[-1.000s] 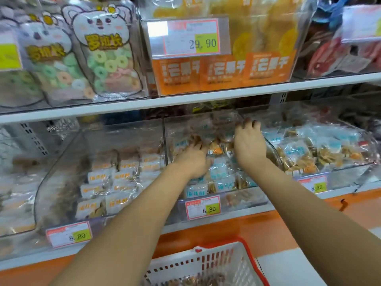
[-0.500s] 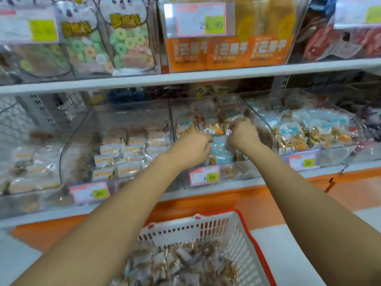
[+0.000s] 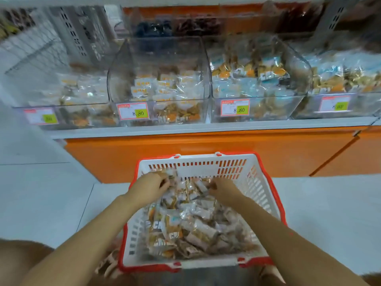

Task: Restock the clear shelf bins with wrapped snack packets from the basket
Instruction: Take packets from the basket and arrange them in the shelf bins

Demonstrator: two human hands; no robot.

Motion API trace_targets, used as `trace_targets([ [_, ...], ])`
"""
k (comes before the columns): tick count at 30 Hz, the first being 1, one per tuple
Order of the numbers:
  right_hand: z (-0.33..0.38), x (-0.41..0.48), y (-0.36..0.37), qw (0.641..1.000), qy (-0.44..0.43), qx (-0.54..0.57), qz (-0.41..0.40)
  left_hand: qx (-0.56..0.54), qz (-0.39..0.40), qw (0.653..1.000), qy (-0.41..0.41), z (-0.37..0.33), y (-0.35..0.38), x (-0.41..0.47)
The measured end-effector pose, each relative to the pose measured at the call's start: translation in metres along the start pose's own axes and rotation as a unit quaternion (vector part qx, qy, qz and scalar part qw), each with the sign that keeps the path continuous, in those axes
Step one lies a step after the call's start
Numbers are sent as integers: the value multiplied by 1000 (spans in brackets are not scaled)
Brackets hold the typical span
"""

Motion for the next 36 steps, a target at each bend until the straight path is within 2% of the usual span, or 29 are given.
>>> trace_targets([
  [3, -8, 2, 73, 994, 31, -19, 108, 5, 55, 996, -64, 44, 26, -27],
  [5, -5, -2, 101, 987, 26, -88, 133, 8, 67, 995, -77, 60, 36, -40],
  [8, -13, 0, 116, 987, 72, -94, 105, -13, 62, 995, -77, 64, 41, -47],
  [11, -18, 6, 111, 990, 94, -52, 90, -38, 53, 993, -95, 64, 41, -45],
  [15, -16, -1, 102, 994, 86, -53, 52, -81, 52, 986, -138, 62, 42, -41],
  [18, -14, -16, 99, 996, 89, -12, 8, -105, 63, 979, -160, 57, 48, -40],
  [21, -4, -23, 72, 996, 69, 33, -41, -174, 31, 967, -183, 50, 46, -37],
  [23, 15, -26, 41, 994, 22, 72, -84, -309, 22, 923, -227, 41, 46, -34],
  [25, 42, -35, 3, 982, -51, 96, -154, -495, 59, 826, -264, 19, 54, -32],
  [27, 75, -50, -31, 950, -164, 68, -256, -633, 69, 730, -249, -7, 50, -26],
  [29, 103, -70, -51, 895, -277, 14, -350, -740, 10, 637, -215, -18, 30, -16],
  [30, 111, -78, -57, 874, -311, 4, -373, -781, -31, 590, -202, -18, 17, -12],
  [31, 116, -82, -61, 860, -333, 7, -387, -804, -64, 560, -191, -17, 3, -10],
  [32, 118, -85, -65, 853, -343, 13, -393, -810, -81, 553, -178, -17, -11, -9],
  [33, 118, -85, -69, 852, -345, 24, -394, -799, -89, 573, -160, -17, -24, -8],
  [36, 108, -87, -89, 872, -291, 167, -356, -719, -97, 681, -96, -23, -63, -8],
])
Point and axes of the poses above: each hand's wrist, its own x-axis towards the middle knuckle, its own y-axis out of the palm, z = x × y, the point moved 7 cm from there along x, towards the middle knuckle, and after that the axes turned 8 degrees about -x, right-handed, at the moved point
